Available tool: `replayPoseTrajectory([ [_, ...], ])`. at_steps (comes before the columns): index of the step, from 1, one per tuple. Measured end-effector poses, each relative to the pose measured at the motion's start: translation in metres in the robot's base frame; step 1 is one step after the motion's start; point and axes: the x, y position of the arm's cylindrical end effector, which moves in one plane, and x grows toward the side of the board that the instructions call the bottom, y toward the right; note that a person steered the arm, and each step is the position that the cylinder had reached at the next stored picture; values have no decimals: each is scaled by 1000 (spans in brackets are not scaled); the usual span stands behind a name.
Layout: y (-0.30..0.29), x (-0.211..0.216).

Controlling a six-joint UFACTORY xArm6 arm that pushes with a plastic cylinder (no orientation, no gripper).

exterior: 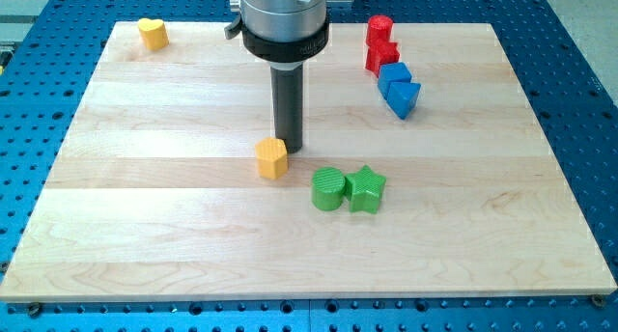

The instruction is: Put the hexagon to the left of the green circle

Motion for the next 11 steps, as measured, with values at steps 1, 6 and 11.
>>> replayPoseTrajectory([
  [1,-3,-29],
  [6,-27,24],
  [11,-6,26],
])
